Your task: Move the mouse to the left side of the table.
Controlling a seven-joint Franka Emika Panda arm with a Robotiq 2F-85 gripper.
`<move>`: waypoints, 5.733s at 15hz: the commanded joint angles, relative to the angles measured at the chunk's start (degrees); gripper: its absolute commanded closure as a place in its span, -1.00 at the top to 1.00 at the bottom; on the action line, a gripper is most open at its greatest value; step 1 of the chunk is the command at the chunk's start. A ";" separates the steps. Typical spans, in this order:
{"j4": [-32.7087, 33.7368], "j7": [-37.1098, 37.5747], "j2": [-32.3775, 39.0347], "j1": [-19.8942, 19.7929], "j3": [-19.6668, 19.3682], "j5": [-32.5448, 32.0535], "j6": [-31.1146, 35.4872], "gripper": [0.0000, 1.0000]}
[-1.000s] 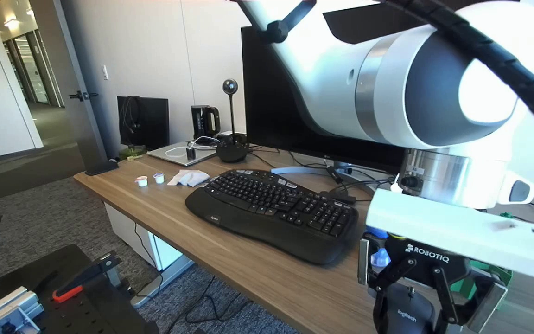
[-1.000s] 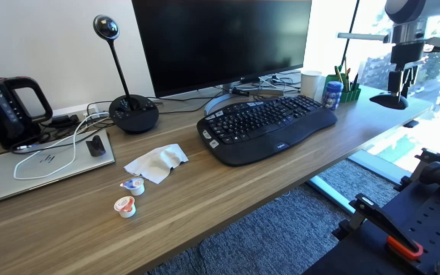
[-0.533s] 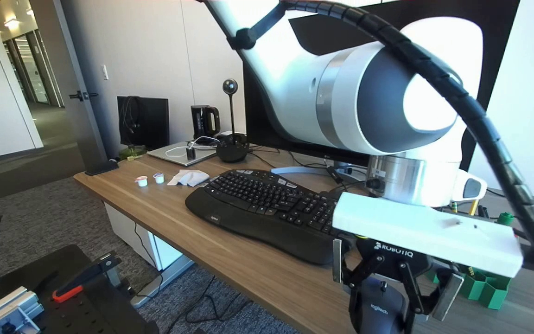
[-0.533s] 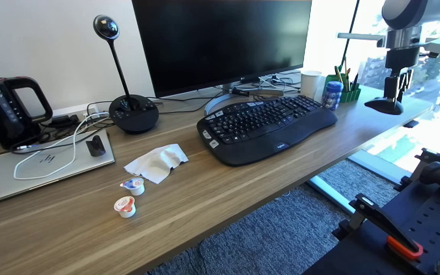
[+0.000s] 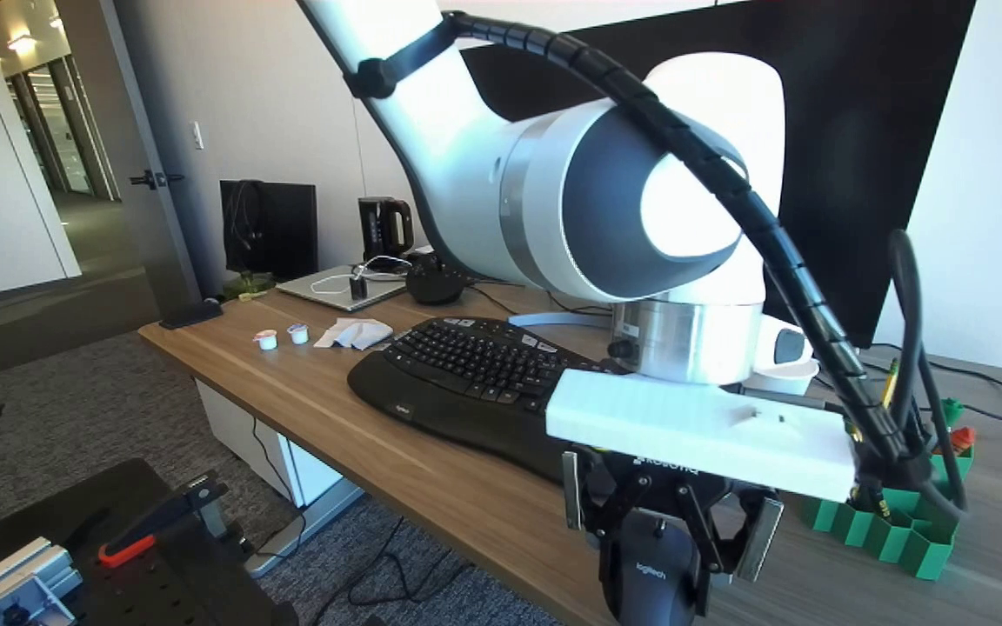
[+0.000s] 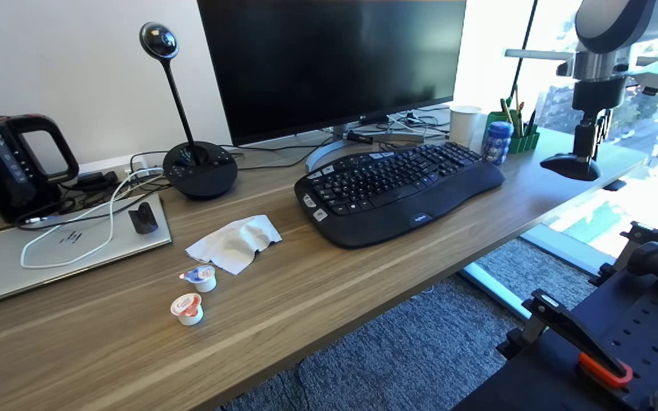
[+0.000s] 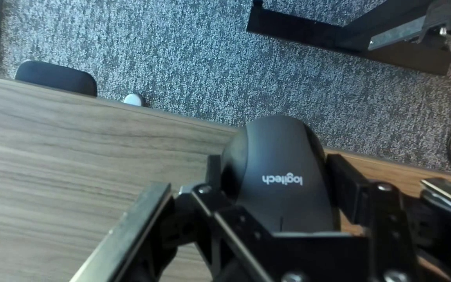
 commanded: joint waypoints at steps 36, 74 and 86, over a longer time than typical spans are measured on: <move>-9.43 -0.06 -5.97 7.33 2.99 -6.25 3.88 -0.15; -4.57 2.76 0.30 9.46 2.17 -9.98 1.84 -0.15; -1.67 7.45 2.45 10.40 1.67 -10.67 1.43 -0.15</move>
